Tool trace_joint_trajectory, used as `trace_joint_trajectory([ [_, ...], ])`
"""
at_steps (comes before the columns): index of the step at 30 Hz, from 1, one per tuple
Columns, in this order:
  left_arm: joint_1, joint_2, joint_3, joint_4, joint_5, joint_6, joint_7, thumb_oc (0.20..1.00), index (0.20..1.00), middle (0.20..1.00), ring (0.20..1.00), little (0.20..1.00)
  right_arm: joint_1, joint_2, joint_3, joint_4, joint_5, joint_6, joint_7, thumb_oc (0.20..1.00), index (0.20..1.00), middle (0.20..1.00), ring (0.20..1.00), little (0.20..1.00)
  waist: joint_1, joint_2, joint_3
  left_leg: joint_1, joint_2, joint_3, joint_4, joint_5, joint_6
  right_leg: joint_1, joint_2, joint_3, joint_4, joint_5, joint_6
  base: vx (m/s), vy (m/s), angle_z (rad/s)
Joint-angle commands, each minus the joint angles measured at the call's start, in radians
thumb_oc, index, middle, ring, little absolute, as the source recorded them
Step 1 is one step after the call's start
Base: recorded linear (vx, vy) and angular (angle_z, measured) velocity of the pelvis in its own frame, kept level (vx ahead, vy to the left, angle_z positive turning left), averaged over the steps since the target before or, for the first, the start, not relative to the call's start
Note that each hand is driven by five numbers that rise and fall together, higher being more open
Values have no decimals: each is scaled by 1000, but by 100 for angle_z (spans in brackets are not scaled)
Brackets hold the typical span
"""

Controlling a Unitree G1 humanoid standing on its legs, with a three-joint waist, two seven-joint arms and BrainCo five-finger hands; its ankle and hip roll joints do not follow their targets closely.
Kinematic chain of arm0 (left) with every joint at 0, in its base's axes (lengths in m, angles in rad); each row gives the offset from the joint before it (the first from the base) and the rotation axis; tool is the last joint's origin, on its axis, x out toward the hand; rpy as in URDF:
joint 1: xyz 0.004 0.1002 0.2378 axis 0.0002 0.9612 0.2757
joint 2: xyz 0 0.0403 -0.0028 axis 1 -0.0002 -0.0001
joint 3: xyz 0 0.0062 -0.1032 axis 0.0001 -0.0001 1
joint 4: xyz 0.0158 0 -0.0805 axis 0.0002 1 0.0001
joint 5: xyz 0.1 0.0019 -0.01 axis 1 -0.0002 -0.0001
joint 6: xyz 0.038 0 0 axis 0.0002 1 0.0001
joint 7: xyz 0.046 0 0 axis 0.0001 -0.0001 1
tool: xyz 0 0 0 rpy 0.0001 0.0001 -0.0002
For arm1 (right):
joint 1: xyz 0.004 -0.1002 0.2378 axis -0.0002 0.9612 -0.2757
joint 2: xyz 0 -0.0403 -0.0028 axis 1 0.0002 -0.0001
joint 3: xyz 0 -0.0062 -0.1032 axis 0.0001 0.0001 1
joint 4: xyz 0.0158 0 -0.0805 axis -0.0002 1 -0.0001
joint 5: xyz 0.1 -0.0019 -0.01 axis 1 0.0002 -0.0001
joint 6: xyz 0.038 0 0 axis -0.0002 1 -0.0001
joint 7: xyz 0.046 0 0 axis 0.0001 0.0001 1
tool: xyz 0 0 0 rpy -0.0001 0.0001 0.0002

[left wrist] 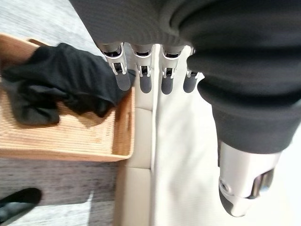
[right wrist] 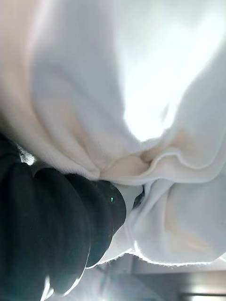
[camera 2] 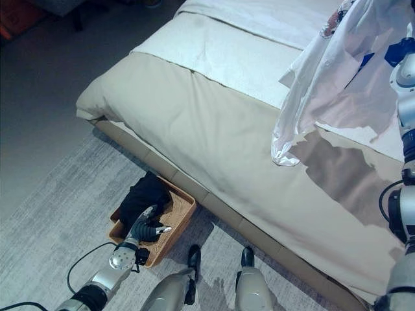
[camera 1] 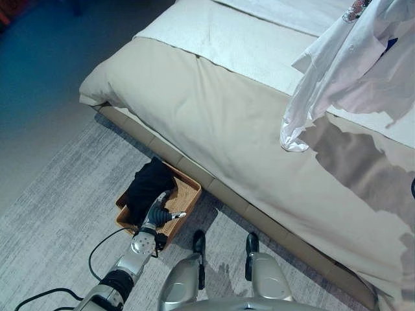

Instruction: Pick up clothes into the bucket

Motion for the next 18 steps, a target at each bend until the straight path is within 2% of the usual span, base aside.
trace_joint_trajectory([
  [1,64,-2,15,-12,29,-21,-17,1000,1000,1000,1000,1000,-32,-55,-41,-42,35,-60,-44,200,200,200,200,200,5,-58,-144,3,-11,50,100,-132,6,16,6,22,-6,30,26,72,-4,-16],
  [4,72,-5,6,-52,29,-19,-31,1000,1000,1000,1000,1000,-15,-55,-28,-32,60,-68,0,200,200,200,200,200,1,-61,-176,34,-9,55,84,-137,6,45,8,25,-17,27,27,89,-11,-15],
  [7,75,-8,-7,-64,33,-17,-48,1000,1000,1000,1000,1000,-4,-38,18,14,111,-75,93,200,200,200,200,200,-4,-65,-201,60,-6,65,62,-138,6,69,10,25,-38,30,29,63,-10,-5],
  [8,77,-8,-12,-70,33,-16,-59,1000,1000,1000,1000,1000,1,-38,47,24,100,-70,133,244,244,244,244,244,-5,-68,-207,65,-5,67,58,-138,5,73,10,25,-45,32,31,34,-10,-7],
  [9,80,-14,-16,-62,35,-14,-61,1000,1000,1000,1000,1000,-2,-30,59,41,99,-66,136,391,391,391,391,391,-6,-68,-210,71,-4,68,53,-138,6,77,11,26,-50,35,31,25,-10,-9],
  [10,83,-18,-24,-60,35,-13,-65,1000,1000,1000,1000,1000,-4,-17,76,66,93,-64,150,915,915,915,915,915,-5,-67,-213,76,-3,72,48,-136,6,79,11,28,-56,38,32,16,-3,-12],
  [11,86,-20,-28,-65,35,-11,-71,1000,1000,1000,1000,1000,-2,-10,95,81,86,-60,172,1000,1000,1000,1000,1000,-6,-66,-216,78,-3,75,46,-135,6,80,11,30,-59,40,32,7,2,-10],
  [13,94,-26,-35,-51,39,-6,-79,1000,1000,1000,1000,1000,3,10,118,118,64,-50,198,1000,1000,1000,1000,1000,-6,-66,-217,80,-3,78,42,-134,6,82,11,32,-64,45,32,-2,1,-11],
  [14,99,-38,-38,-30,39,-3,-79,1000,1000,1000,1000,1000,3,28,126,148,58,-46,204,890,890,890,890,890,-4,-65,-219,83,-3,79,39,-133,7,85,11,33,-69,50,32,-2,-1,-16],
  [15,99,-38,-38,-29,39,-3,-79,1000,1000,1000,1000,1000,2,28,128,149,59,-47,204,608,608,608,608,608,-4,-64,-219,83,-3,79,39,-133,7,86,11,33,-70,50,32,-5,2,-16],
  [16,104,-44,-38,-21,39,-1,-82,1000,1000,1000,1000,1000,6,37,139,164,42,-43,218,200,200,200,200,200,-3,-63,-219,84,-4,79,37,-132,7,88,10,31,-75,53,32,-6,2,-6],
  [18,113,-52,-34,-4,38,1,-79,1000,1000,1000,1000,1000,10,51,135,193,34,-41,216,200,200,200,200,200,1,-63,-219,85,-3,77,33,-129,7,91,8,28,-82,57,34,-5,1,-2],
])
